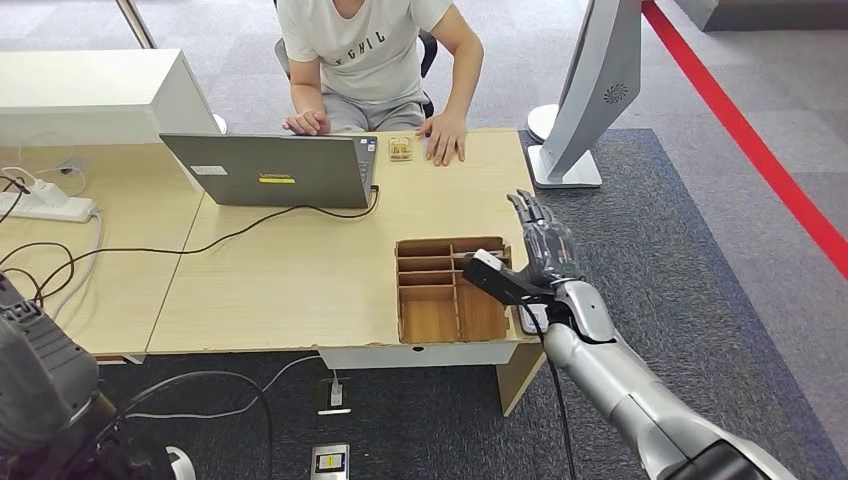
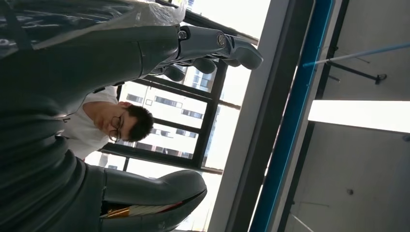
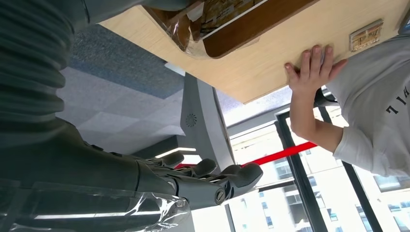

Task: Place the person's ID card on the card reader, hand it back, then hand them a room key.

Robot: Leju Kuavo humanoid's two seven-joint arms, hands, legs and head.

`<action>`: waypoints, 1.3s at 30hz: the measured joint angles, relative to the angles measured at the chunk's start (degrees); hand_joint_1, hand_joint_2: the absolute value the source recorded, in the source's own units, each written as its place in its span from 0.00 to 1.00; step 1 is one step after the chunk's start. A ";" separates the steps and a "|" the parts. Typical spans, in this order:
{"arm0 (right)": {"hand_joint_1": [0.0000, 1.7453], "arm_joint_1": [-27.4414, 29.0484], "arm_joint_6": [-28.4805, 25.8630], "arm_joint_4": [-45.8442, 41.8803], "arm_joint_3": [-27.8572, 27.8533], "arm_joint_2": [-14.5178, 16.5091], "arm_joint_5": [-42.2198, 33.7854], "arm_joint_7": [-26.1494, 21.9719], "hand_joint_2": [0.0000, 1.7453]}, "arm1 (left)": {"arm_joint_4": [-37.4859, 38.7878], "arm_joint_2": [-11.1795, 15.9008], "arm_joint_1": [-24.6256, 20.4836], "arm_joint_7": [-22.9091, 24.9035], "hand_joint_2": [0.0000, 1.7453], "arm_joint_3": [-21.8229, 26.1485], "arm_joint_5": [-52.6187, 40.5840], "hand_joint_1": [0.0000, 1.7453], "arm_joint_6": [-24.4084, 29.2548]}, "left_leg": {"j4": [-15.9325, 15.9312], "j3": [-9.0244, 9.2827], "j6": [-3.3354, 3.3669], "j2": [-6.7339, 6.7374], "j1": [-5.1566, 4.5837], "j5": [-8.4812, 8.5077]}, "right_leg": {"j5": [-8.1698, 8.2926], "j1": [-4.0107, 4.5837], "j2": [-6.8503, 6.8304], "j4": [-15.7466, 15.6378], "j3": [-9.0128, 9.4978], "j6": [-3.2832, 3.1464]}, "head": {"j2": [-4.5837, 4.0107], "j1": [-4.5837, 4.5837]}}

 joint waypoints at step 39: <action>0.01 1.74 4.48 -2.95 1.05 3.03 -3.03 -3.83 1.00 | 0.00 -0.02 -0.01 0.00 1.00 0.02 1.90 0.00 0.03 | -0.01 0.00 0.00 0.01 0.00 0.00 | -0.01 0.00 0.00 0.00 -0.01 -0.01 | 0.00 0.00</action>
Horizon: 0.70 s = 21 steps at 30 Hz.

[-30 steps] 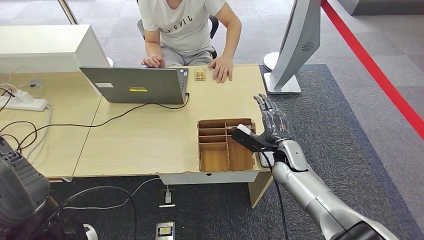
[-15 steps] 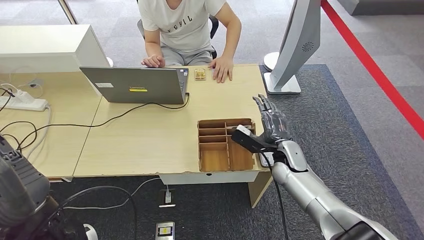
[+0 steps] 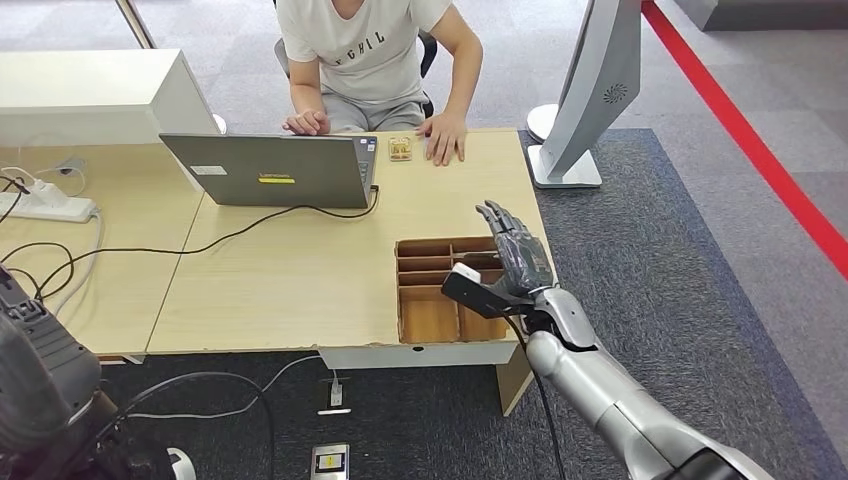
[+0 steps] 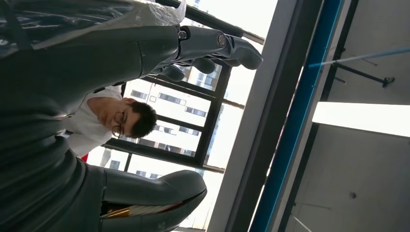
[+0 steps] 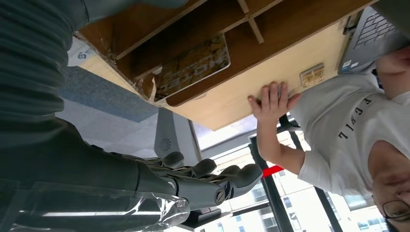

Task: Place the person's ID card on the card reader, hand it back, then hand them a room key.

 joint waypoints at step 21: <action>0.46 -0.43 -0.17 -0.65 0.36 -1.53 1.13 4.83 1.00 | 0.00 0.00 0.05 0.00 1.00 -0.01 -0.73 0.00 0.00 | 0.01 0.01 0.00 0.00 0.00 0.00 | 0.00 0.00 0.00 -0.01 0.00 0.00 | 0.00 -0.01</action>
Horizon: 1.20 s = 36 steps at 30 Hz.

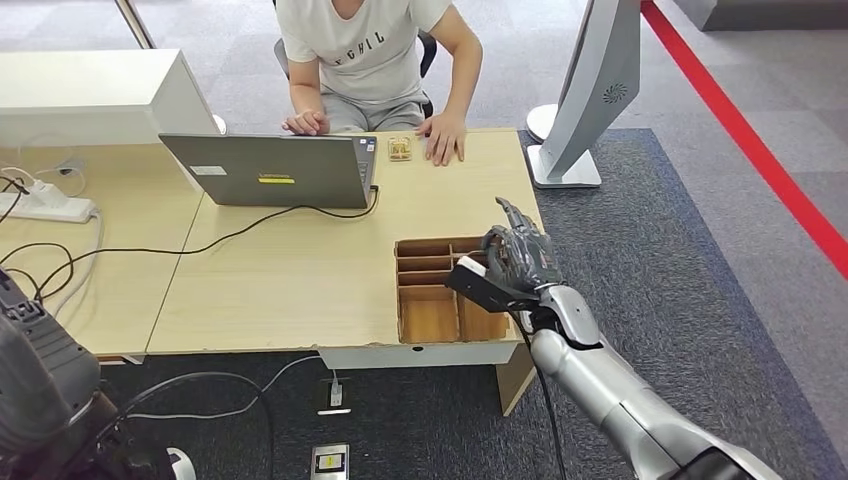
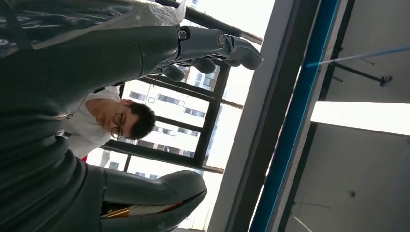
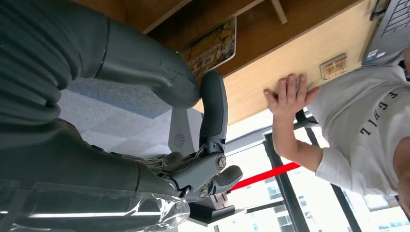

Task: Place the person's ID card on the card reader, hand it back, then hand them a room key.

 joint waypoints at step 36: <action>0.99 -0.58 0.92 4.83 0.12 1.02 -2.39 -2.88 1.00 | 0.00 0.00 -0.02 0.00 1.00 0.01 0.21 0.00 0.00 | 0.00 0.00 -0.01 0.00 0.00 0.01 | 0.00 0.00 0.00 0.02 0.01 0.00 | 0.00 0.01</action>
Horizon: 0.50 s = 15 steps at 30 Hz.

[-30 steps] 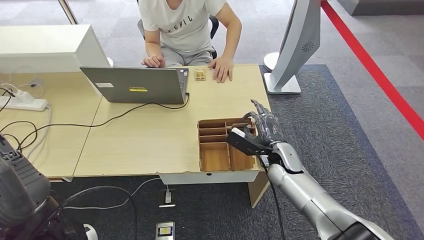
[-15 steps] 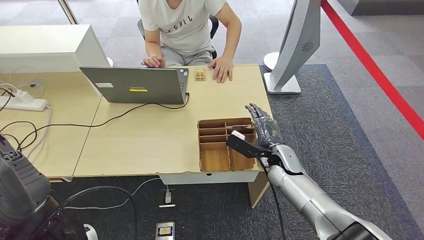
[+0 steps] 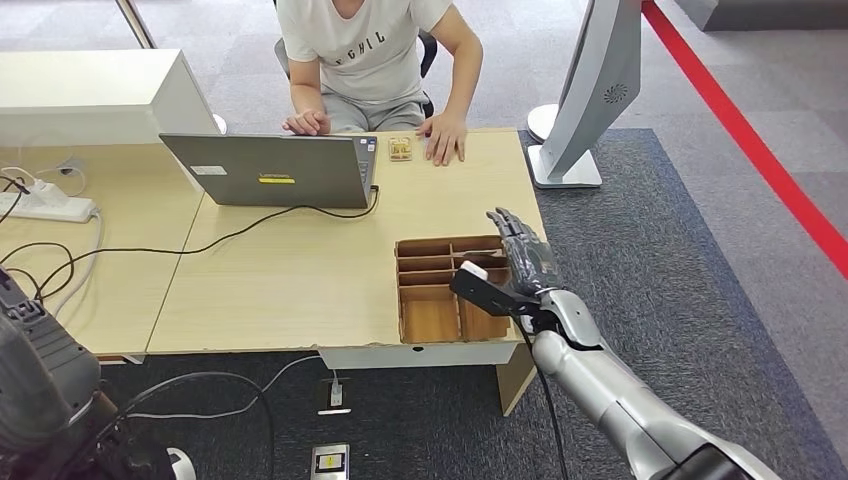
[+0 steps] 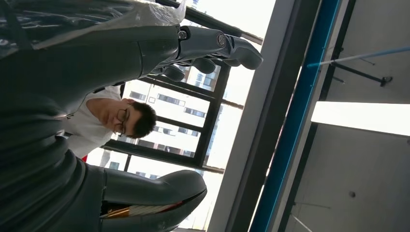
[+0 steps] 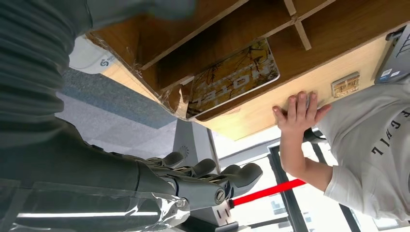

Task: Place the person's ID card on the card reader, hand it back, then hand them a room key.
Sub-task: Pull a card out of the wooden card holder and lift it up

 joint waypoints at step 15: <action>1.00 -0.06 1.81 -1.29 0.24 0.90 -1.43 -0.83 1.00 | 0.00 0.00 0.21 0.00 1.00 -0.01 0.42 0.00 0.00 | 0.00 0.00 0.00 0.00 0.00 0.00 | 0.00 0.00 0.00 0.00 0.00 0.00 | 0.00 0.00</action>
